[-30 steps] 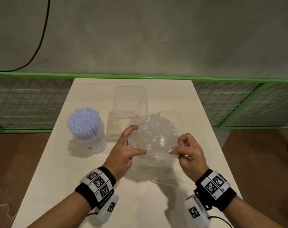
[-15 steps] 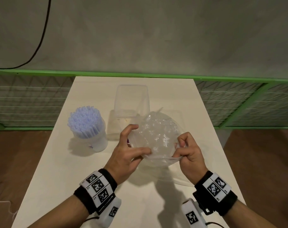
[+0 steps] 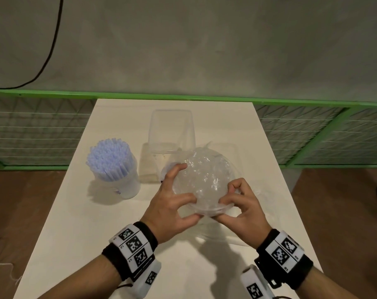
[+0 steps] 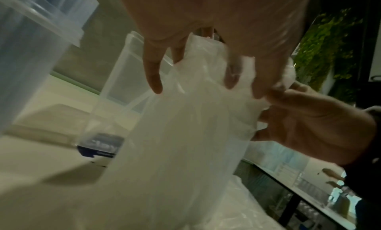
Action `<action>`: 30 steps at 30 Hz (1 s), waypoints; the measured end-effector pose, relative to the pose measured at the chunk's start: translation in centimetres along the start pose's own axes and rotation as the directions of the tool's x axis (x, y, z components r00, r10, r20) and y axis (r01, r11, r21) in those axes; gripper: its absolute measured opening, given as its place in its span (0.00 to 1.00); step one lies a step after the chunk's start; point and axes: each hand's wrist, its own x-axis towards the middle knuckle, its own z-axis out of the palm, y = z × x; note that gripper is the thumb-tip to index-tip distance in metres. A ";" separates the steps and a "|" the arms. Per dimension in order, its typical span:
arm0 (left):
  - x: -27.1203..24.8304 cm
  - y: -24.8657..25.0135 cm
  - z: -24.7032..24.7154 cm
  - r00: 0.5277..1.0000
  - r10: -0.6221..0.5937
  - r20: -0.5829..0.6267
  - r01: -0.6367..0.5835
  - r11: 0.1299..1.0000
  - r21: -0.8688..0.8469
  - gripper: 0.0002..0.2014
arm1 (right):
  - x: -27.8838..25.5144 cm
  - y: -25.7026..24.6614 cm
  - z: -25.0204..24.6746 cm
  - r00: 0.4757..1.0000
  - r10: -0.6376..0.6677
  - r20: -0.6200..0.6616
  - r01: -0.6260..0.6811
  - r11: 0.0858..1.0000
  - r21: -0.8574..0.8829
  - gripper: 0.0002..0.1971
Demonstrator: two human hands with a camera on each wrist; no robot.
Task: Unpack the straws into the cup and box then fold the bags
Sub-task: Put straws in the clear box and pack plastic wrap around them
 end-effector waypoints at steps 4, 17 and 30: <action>0.1 0.4 1.1 0.997 -0.011 -0.077 0.013 1.000 0.025 0.06 | -0.5 1.0 1.4 0.996 -0.004 -0.084 0.003 1.000 -0.009 0.17; -2.6 -1.1 1.8 0.993 -0.065 -0.096 0.045 0.979 -0.199 0.04 | -2.6 2.7 1.2 0.992 -0.094 0.084 0.116 0.943 -0.312 0.11; -2.7 -1.5 0.5 0.929 -0.329 -0.169 0.270 0.916 -0.298 0.14 | -1.1 -0.6 0.4 0.918 0.386 -0.090 -0.383 0.923 0.047 0.32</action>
